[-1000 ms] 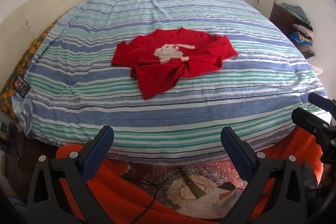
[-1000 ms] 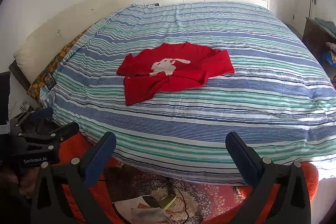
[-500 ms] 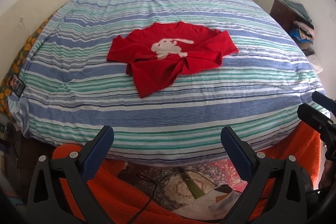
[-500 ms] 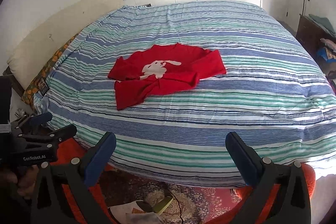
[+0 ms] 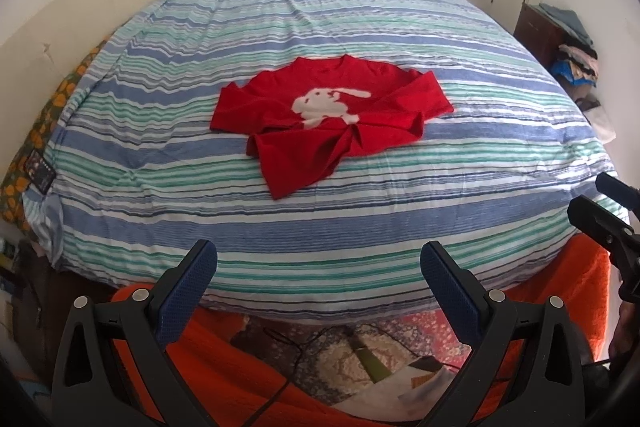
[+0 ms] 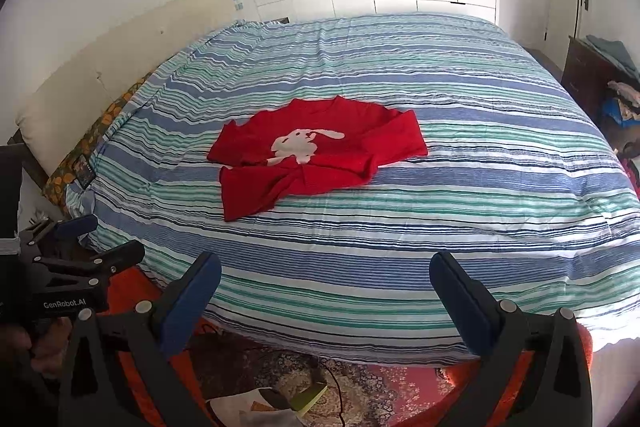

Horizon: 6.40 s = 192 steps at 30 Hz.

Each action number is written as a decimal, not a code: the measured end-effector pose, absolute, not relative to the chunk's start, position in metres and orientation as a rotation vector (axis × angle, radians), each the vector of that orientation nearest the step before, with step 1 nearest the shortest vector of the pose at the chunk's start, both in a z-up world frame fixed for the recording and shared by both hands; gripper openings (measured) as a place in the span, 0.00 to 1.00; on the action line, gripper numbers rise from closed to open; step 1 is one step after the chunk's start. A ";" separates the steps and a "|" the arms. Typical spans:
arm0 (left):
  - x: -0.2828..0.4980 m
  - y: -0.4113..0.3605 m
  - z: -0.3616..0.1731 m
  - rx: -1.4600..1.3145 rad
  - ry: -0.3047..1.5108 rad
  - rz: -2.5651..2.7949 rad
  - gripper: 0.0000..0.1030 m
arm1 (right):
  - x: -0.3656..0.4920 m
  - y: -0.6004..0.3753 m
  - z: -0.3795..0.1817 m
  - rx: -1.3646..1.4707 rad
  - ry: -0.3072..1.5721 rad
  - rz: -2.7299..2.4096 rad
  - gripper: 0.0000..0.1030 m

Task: Fold small clothes

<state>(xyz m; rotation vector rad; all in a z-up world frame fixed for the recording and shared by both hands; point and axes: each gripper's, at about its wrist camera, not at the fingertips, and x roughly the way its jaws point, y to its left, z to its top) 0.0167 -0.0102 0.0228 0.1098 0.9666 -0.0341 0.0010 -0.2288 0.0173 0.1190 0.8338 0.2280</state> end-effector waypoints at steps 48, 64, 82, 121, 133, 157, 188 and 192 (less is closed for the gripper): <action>0.200 0.106 -0.191 -0.326 1.098 -0.010 0.92 | 0.045 -0.240 -0.084 0.090 0.914 0.213 1.00; 0.151 0.134 -0.185 -0.404 1.147 -0.105 0.02 | 0.144 -0.234 -0.146 0.157 0.969 0.363 0.99; 0.160 0.157 -0.221 -0.576 1.138 -0.108 0.03 | 0.276 -0.237 -0.218 1.007 0.871 0.725 0.72; 0.154 0.147 -0.214 -0.387 1.344 -0.135 0.13 | 0.194 -0.289 -0.230 0.568 1.287 0.528 0.30; 0.160 0.118 -0.215 -0.380 1.344 -0.123 0.02 | 0.194 -0.245 -0.275 0.625 1.298 0.579 0.03; 0.128 0.088 -0.229 -0.072 1.293 0.058 0.07 | 0.138 -0.282 -0.234 0.248 1.191 0.377 0.03; 0.066 0.171 -0.162 -0.338 1.096 0.446 0.92 | 0.181 -0.224 -0.122 -0.133 0.958 0.348 0.53; 0.052 0.170 -0.172 -0.321 1.137 0.476 0.92 | 0.250 -0.169 -0.147 -0.281 0.981 0.424 0.53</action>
